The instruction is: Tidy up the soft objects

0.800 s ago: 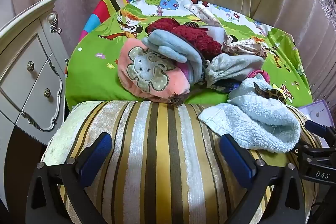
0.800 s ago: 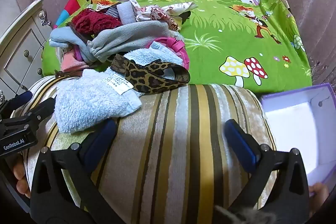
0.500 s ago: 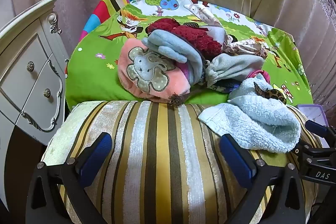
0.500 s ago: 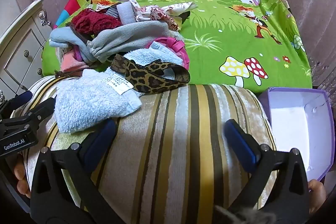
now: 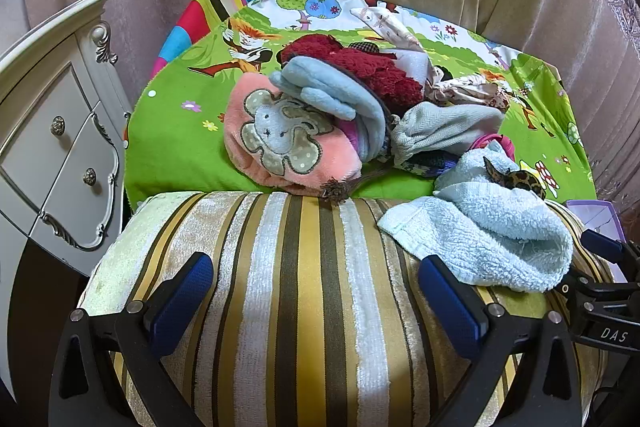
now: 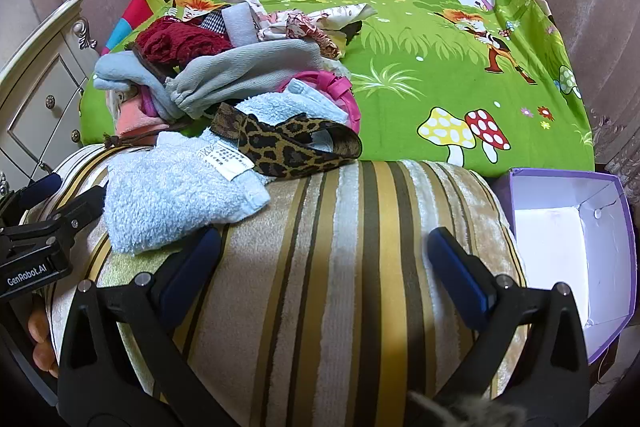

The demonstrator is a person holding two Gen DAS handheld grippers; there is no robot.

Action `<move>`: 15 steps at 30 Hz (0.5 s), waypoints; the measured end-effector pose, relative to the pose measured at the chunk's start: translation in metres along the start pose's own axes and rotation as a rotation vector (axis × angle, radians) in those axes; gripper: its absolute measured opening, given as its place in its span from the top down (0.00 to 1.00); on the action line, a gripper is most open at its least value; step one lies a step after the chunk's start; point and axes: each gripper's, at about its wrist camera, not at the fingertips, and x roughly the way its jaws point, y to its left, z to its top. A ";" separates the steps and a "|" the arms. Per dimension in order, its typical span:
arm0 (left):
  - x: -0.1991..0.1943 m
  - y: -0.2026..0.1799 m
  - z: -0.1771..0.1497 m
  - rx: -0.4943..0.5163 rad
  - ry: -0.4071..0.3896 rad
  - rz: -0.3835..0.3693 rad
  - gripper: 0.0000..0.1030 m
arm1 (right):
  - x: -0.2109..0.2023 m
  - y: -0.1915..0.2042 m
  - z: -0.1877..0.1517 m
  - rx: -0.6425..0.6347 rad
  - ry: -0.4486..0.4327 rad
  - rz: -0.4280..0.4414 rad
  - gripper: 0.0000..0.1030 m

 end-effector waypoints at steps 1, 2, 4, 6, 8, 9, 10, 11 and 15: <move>0.000 0.000 0.000 0.000 0.000 0.000 0.00 | 0.000 0.000 0.000 0.000 0.000 0.001 0.00; 0.000 0.000 0.000 0.000 0.001 0.000 0.00 | 0.000 -0.001 0.000 -0.001 0.000 0.001 0.00; -0.001 0.001 0.000 -0.002 0.002 -0.003 0.00 | 0.001 0.000 0.000 -0.001 0.000 0.000 0.00; 0.000 0.001 0.000 -0.003 0.001 -0.003 0.00 | 0.001 0.000 0.000 -0.001 -0.001 0.001 0.00; 0.002 0.001 0.002 -0.004 0.002 -0.003 0.00 | 0.000 0.000 0.000 0.000 -0.002 0.001 0.00; 0.002 0.001 0.002 -0.005 0.003 -0.003 0.00 | 0.001 0.000 0.000 0.000 -0.001 0.000 0.00; 0.002 0.001 0.002 -0.005 0.003 -0.003 0.00 | 0.001 0.000 0.000 0.000 -0.001 0.000 0.00; 0.002 0.001 0.001 -0.004 0.003 -0.002 0.00 | 0.001 0.000 0.000 0.000 -0.001 0.000 0.00; 0.002 0.001 0.001 -0.004 0.003 -0.002 0.00 | 0.000 0.000 0.000 0.001 -0.006 0.001 0.00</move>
